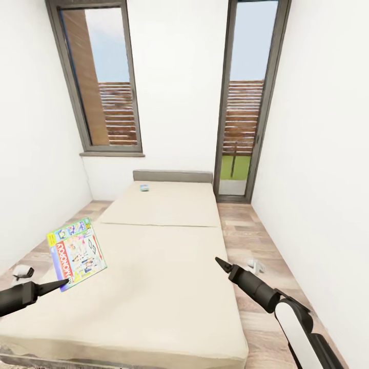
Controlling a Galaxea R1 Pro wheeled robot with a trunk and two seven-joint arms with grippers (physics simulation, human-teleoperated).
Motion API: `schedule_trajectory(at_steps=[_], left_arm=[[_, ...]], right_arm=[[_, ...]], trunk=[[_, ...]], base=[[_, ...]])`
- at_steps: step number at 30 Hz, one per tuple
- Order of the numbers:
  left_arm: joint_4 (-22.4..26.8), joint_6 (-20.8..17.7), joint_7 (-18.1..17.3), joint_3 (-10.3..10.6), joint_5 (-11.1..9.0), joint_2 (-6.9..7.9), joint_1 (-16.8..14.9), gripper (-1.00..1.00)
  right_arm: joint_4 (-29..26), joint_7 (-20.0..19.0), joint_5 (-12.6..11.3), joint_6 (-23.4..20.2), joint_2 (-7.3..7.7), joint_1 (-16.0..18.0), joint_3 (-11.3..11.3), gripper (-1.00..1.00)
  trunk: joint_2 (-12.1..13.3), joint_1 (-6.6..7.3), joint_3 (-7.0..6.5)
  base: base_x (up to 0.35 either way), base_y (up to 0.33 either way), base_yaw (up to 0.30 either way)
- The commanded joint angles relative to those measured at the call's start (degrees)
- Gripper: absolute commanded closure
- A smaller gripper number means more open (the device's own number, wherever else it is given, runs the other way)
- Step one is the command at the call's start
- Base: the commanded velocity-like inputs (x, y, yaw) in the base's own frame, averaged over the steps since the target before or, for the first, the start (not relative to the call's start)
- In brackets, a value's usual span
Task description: Put all the toys in the child's room - the three board games (two on the bed and one on the table), the two jigsaw puzzles on the table, and the tennis ball on the table - inside the toy box on the table in the child's room.
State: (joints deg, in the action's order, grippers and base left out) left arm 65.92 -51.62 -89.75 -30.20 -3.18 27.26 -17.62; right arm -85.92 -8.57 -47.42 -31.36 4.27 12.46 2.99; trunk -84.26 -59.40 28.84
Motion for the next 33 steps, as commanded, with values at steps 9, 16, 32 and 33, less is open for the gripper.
schedule_trajectory(at_steps=[9,16,32,33], left_arm=[[-0.01,-0.54,-0.25,-0.01,0.1,0.0,-0.05,1.0],[-0.01,-0.53,-0.25,-0.03,0.1,0.07,-0.05,1.0],[-0.01,-0.52,-0.25,-0.03,0.1,0.08,-0.05,1.0],[-0.01,-0.53,-0.25,-0.04,0.1,0.08,-0.05,1.0]], right_arm=[[0.04,-0.04,-0.1,-0.18,0.03,0.02,0.0,-1.0],[0.18,-0.04,-0.04,-0.03,0.01,0.02,0.0,-1.0],[0.2,0.1,-0.01,2.54,0.03,0.02,2.45,-1.0],[0.19,0.11,-0.01,2.55,0.03,0.02,2.51,-1.0]], trunk=[[3.59,1.99,-1.61],[6.4,3.52,-2.87],[12.82,7.04,-5.74],[13.22,7.26,-5.92]], base=[[0.0,0.0,0.285],[0.0,0.0,0.289],[0.0,0.0,0.289],[0.0,0.0,0.289]])
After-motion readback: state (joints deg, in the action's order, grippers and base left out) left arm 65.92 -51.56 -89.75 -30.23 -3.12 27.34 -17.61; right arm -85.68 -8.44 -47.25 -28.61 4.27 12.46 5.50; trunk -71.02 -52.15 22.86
